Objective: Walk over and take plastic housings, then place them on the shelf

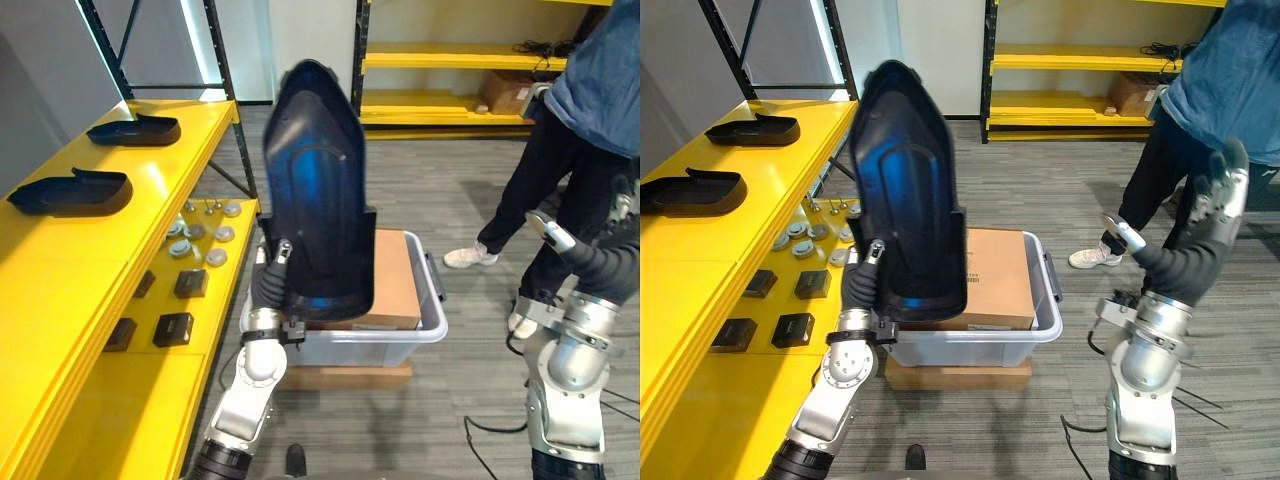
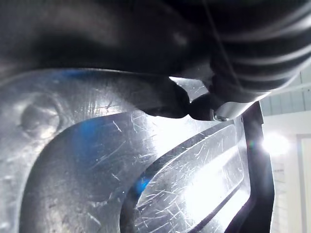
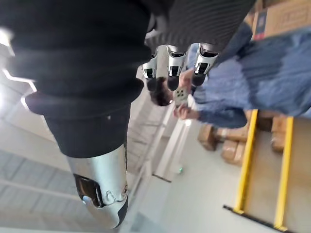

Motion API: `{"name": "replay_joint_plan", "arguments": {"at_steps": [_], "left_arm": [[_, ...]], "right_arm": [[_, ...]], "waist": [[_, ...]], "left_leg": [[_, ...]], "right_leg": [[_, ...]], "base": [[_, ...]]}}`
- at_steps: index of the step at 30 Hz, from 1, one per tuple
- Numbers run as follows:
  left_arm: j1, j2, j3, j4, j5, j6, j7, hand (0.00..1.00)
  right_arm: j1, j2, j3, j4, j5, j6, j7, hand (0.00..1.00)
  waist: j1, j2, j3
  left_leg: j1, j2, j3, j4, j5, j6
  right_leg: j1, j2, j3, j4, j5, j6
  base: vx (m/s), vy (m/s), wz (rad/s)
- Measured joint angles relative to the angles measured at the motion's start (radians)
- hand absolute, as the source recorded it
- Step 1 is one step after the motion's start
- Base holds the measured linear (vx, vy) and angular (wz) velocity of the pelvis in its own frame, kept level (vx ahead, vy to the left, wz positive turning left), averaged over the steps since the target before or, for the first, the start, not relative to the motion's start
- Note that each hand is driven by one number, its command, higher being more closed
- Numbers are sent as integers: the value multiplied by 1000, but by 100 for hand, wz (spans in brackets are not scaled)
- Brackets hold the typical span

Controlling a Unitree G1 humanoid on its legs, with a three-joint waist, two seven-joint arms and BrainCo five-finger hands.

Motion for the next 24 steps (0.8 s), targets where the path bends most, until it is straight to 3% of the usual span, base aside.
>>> {"name": "replay_joint_plan", "arguments": {"at_steps": [2,8,14,15,16,17,18,19,20,22,23,24], "left_arm": [[35,-5,19,-21,0,-8,-3,100],[68,-6,20,-22,0,-8,-28,100],[137,-10,8,-22,-5,-35,-54,100],[143,-11,7,-23,-7,-35,-61,100],[155,-15,7,-23,-11,-35,-69,100],[163,-15,6,-23,-13,-36,-69,100],[165,-15,4,-25,-13,-36,-70,100],[171,-30,-12,-33,-19,-36,-70,100],[171,-44,-19,-35,-20,-37,-71,100],[169,-62,-16,-47,-29,-37,-67,100],[163,-65,-10,-54,-41,-39,-67,100],[162,-66,-6,-57,-42,-45,-65,100]], "right_arm": [[49,1,-11,196,40,34,39,0],[82,58,-8,685,124,68,133,0],[113,117,36,915,146,103,201,0],[114,119,44,927,145,111,202,0],[110,127,53,953,145,121,204,0],[109,138,78,965,141,130,204,0],[109,144,83,967,136,131,207,0],[109,143,82,977,124,133,212,0],[110,145,85,983,123,138,214,0],[103,149,111,983,120,139,216,0],[82,156,107,1005,114,138,214,0],[55,148,106,1023,109,138,214,0]], "waist": [[-4,14,-1],[-5,29,0],[8,19,10],[13,17,12],[15,12,17],[16,-12,25],[20,-21,31],[39,-2,42],[40,0,48],[39,1,42],[41,-32,62],[46,-33,74]], "left_leg": [[-4,-1,-7,0,0,0],[2,-2,-18,0,-1,1],[15,-10,-50,0,-4,0],[13,-12,-55,0,-9,-7],[8,-21,-70,0,-45,-35],[3,-43,-60,10,-91,-66],[-6,-52,-48,34,-92,-55],[-41,-51,-62,92,-70,-19],[-68,-57,-90,113,-39,6],[-121,-70,-92,106,-72,56],[-138,-60,32,129,-125,116],[-157,-27,169,182,-141,136]], "right_leg": [[0,0,-5,-1,0,0],[18,0,-20,0,-4,3],[42,-3,-58,36,-47,9],[44,-4,-63,46,-53,8],[49,-9,-83,56,-64,4],[44,-39,-97,64,-84,-4],[36,-51,-119,81,-92,-2],[29,-37,-159,140,-120,1],[29,-38,-191,165,-128,6],[37,-51,-319,175,-116,10],[49,-84,-385,142,-97,6],[72,-91,-440,127,-91,9]], "base": [[0,0,8],[13,-15,8],[6,-26,19],[-14,-33,47],[4,-31,71],[18,-2,86],[42,9,99],[11,-1,97],[3,-47,173],[-11,-45,198],[31,-6,175],[72,21,207]]}}
